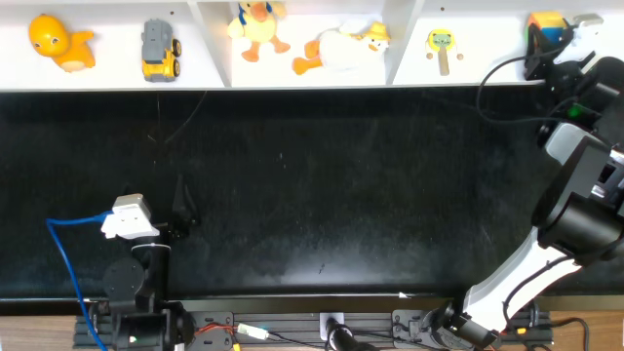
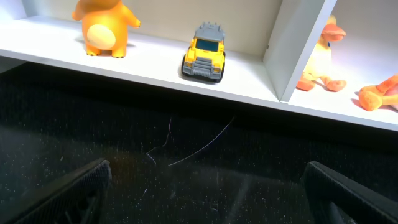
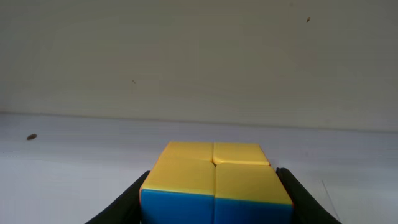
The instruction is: Store Toys
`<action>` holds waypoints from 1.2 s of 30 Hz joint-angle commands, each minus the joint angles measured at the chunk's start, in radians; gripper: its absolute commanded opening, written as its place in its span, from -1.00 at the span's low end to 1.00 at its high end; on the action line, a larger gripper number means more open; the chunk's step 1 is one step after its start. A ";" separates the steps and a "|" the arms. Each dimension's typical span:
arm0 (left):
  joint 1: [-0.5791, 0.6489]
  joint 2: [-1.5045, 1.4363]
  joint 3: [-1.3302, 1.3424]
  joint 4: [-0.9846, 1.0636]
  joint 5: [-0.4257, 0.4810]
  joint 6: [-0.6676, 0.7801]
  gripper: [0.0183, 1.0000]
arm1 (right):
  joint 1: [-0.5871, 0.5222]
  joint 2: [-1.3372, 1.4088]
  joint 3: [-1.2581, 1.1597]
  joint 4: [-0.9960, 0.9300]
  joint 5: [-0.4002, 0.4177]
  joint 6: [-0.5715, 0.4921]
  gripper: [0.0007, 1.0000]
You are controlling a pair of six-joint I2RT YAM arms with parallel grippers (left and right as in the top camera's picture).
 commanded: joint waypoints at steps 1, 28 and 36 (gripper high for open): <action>-0.005 -0.012 -0.004 0.001 -0.008 -0.007 0.99 | -0.008 0.008 0.022 -0.007 -0.011 0.075 1.00; -0.005 -0.012 -0.004 0.001 -0.008 -0.007 1.00 | 0.216 -0.720 0.022 -1.278 0.384 -0.289 1.00; -0.005 -0.012 -0.004 0.001 -0.008 -0.007 1.00 | 0.499 -0.791 0.022 -1.377 0.402 -0.257 0.99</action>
